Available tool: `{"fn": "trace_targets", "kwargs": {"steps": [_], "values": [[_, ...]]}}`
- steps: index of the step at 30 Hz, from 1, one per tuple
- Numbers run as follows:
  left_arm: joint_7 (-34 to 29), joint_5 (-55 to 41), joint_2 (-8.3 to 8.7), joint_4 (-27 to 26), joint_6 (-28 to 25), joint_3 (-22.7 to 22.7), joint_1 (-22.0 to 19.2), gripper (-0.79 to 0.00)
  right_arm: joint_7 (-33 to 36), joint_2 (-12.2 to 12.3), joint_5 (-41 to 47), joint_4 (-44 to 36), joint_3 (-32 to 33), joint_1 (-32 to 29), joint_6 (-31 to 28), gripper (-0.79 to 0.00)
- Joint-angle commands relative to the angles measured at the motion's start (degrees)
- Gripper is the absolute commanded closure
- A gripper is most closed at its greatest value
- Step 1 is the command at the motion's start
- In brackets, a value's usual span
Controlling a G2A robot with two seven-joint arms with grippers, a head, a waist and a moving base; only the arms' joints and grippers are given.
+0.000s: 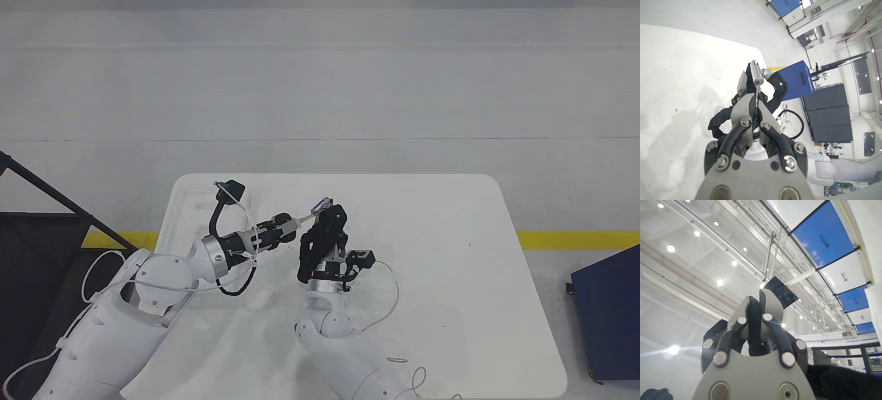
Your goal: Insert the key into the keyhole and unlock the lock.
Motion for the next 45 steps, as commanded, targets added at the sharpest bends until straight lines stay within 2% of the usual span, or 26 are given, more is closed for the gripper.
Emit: {"fn": "trace_targets", "kwargs": {"steps": [1,17,29,45], "values": [[0.07,0.09,-0.11,0.03,-0.04,0.02,-0.06,0.0,0.0,0.0,0.0,0.0,0.0,0.0,0.0,0.0],[1.2,2.12,-0.79,-0.66,0.69,-0.6,0.54,0.0,0.05,0.05,-0.09,-0.07,0.05,-0.05,0.28,0.0],[0.86,2.43,-1.26,-0.65,1.57,-1.21,0.93,0.0,-2.16,0.79,-8.08,-4.14,2.85,-2.75,3.58,0.0],[0.23,3.21,-1.64,-1.6,2.17,-2.83,2.0,0.0,-8.35,0.96,-17.01,-5.15,4.11,-3.6,5.41,0.0]]}}
